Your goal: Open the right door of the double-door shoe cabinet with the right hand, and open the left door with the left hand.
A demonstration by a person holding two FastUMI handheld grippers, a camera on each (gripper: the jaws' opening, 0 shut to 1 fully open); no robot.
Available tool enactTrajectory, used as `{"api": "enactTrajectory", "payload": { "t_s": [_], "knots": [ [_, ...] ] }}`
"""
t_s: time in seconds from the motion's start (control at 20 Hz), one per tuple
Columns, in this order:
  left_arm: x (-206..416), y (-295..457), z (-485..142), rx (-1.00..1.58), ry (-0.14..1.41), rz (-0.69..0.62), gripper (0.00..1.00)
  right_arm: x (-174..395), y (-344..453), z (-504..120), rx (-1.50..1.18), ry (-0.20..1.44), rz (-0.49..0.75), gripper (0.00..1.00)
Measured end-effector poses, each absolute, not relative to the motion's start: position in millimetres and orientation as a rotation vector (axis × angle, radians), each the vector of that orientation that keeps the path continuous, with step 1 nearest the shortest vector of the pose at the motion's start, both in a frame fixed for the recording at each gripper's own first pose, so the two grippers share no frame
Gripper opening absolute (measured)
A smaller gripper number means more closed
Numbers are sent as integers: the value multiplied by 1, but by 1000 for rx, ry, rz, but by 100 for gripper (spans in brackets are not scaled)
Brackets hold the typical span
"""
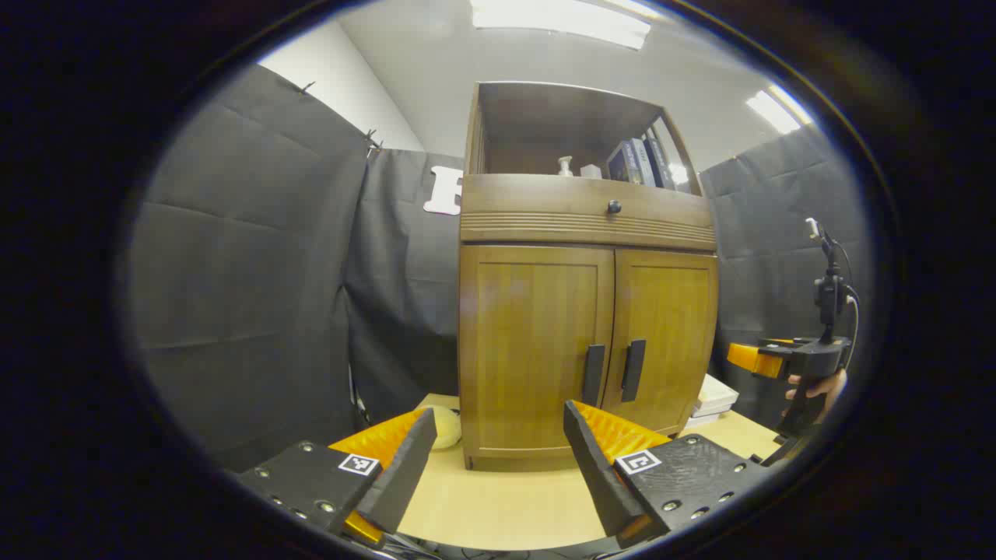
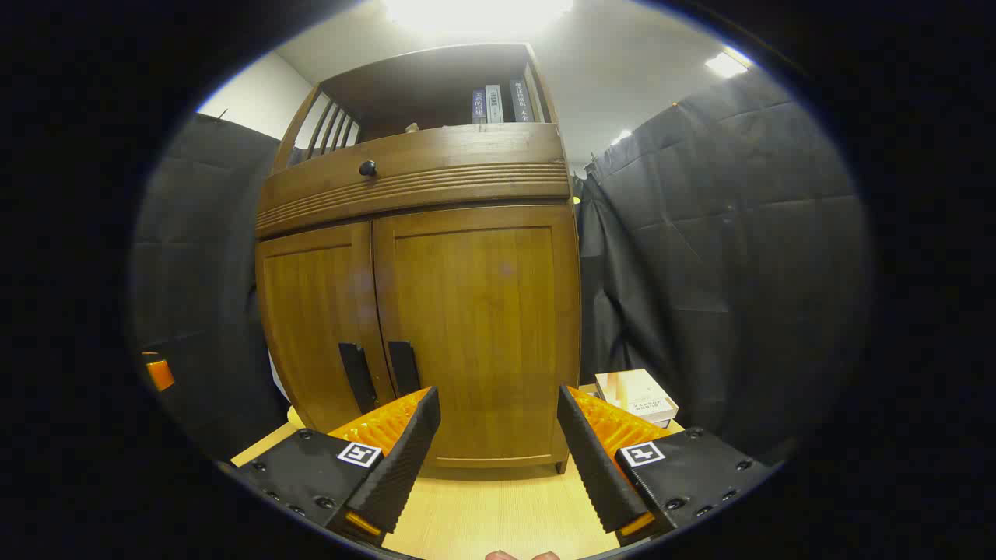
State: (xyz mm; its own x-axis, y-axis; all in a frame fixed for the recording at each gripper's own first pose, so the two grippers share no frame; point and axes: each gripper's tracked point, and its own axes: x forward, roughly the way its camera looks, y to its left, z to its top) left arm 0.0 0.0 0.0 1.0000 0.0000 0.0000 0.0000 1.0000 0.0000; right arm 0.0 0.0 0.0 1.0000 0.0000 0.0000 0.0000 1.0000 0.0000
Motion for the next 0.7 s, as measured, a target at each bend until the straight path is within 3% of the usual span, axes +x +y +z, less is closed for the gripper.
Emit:
{"api": "enactTrajectory", "payload": {
  "t_s": [0.7],
  "knots": [
    [1,-3,-1,38,17,-24,94,4,-3,-6,9,8,-1,95]
  ]
}}
